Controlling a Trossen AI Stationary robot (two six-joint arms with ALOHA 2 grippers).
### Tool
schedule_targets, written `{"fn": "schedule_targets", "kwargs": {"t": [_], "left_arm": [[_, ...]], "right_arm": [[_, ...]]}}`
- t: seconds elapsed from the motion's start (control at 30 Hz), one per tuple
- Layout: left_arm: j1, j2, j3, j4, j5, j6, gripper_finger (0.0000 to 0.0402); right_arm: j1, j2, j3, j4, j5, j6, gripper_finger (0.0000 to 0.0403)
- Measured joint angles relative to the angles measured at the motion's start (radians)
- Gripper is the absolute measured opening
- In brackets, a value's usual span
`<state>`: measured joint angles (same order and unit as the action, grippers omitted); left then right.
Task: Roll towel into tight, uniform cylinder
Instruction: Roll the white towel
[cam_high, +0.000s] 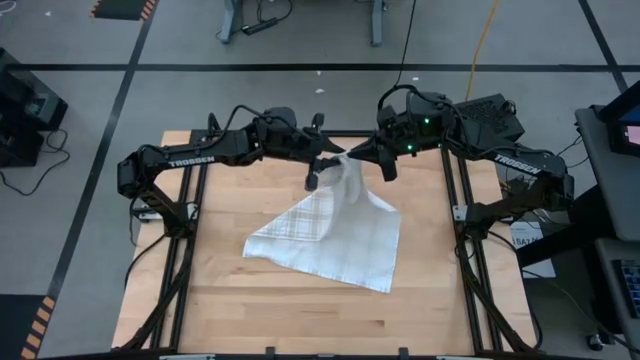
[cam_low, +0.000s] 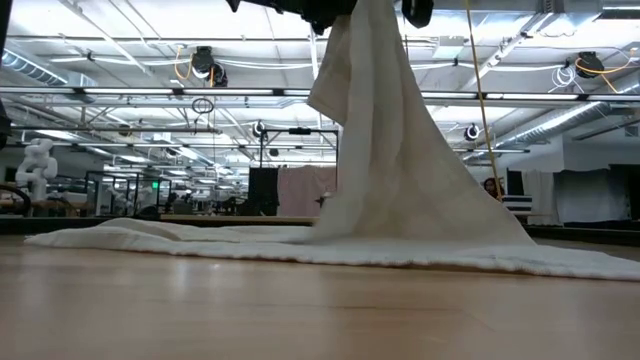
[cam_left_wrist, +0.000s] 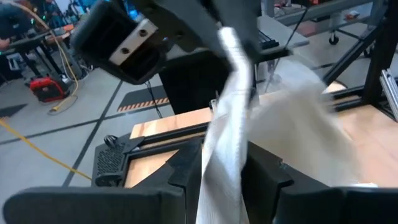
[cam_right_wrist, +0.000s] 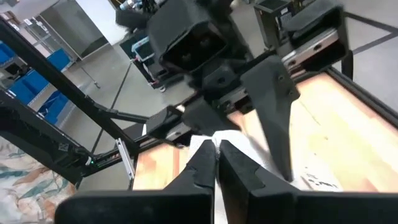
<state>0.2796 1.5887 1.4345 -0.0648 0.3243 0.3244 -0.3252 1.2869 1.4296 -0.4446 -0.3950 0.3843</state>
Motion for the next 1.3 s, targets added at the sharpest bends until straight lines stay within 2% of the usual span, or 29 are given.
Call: {"fn": "schedule_targets", "kwargs": {"t": [0.33,0.43,0.6,0.7,0.8,0.93,1.03,1.1,1.17,1.3], "left_arm": [[0.000,0.000,0.000,0.004,0.015,-0.006,0.0091],[0.001,0.000,0.000,0.004,0.015,-0.007,0.0072],[0.006,0.000,0.000,0.004,0.017,-0.069,0.0017],[0.007,0.000,0.000,0.004,0.018,-0.108,0.0010],[0.007,0.000,0.000,0.003,0.018,-0.111,0.0014],[0.014,0.000,0.000,0.003,0.005,-0.167,0.0014],[0.020,0.001,0.000,0.002,-0.034,-0.207,0.0014],[0.021,0.001,0.000,-0.006,-0.074,-0.235,0.0014],[0.021,0.001,0.000,-0.027,-0.106,-0.263,0.0014],[0.021,0.001,0.000,-0.074,-0.119,-0.268,0.0014]], "right_arm": [[0.000,0.000,0.000,-0.010,0.003,-0.003,0.0003],[0.000,0.001,0.000,-0.016,0.004,-0.003,0.0003],[0.000,0.005,0.000,-0.036,0.006,-0.002,0.0004],[0.000,0.005,0.000,-0.038,0.029,0.000,0.0009],[-0.001,0.000,0.000,-0.045,0.031,0.002,0.0032],[-0.008,-0.037,0.000,-0.111,0.054,-0.021,0.0085],[-0.009,-0.061,0.000,-0.177,0.126,-0.028,0.0130],[-0.006,-0.070,0.000,-0.173,0.131,-0.027,0.0152],[0.015,-0.079,0.000,-0.130,0.147,-0.027,0.0161],[0.087,-0.072,0.000,-0.068,0.243,-0.036,0.0155]]}}
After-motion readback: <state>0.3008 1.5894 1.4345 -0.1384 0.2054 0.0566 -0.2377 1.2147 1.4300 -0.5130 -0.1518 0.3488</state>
